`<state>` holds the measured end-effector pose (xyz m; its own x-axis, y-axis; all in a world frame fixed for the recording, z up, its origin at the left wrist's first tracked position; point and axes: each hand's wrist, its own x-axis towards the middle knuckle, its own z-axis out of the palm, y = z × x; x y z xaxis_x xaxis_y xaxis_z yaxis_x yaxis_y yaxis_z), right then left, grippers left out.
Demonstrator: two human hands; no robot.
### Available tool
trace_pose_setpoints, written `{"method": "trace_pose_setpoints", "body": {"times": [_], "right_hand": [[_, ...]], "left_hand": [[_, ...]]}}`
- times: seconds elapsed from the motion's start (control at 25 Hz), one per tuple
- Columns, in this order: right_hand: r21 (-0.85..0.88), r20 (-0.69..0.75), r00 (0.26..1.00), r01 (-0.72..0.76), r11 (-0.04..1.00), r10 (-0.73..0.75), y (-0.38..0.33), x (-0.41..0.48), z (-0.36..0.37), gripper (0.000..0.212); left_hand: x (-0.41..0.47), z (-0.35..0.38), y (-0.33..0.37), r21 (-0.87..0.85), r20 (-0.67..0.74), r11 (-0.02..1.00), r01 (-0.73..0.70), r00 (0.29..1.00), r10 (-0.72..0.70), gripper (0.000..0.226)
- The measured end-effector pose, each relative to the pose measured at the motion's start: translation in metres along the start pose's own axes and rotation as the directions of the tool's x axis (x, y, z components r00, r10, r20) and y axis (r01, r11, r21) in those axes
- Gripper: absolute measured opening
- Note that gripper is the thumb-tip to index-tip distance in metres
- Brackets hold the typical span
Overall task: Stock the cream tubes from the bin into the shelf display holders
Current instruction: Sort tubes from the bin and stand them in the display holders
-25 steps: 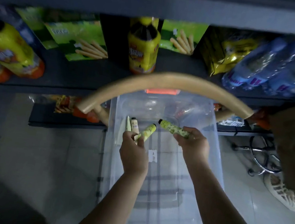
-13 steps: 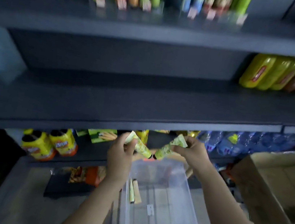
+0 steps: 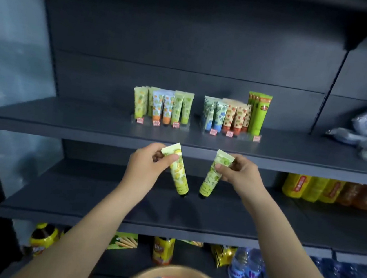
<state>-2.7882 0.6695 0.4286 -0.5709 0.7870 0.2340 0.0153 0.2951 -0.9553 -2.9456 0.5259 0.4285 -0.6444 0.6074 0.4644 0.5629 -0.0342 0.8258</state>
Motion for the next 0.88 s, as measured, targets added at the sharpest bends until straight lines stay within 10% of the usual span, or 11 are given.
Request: {"method": "trace_pose_setpoints", "body": {"times": [0.88], "right_hand": [[-0.328, -0.289, 0.922, 0.159, 0.931, -0.259, -0.047, 0.246, 0.092, 0.03]], "left_hand": [[0.237, -0.031, -0.038, 0.025, 0.16, 0.98, -0.197, 0.969, 0.19, 0.021]]}}
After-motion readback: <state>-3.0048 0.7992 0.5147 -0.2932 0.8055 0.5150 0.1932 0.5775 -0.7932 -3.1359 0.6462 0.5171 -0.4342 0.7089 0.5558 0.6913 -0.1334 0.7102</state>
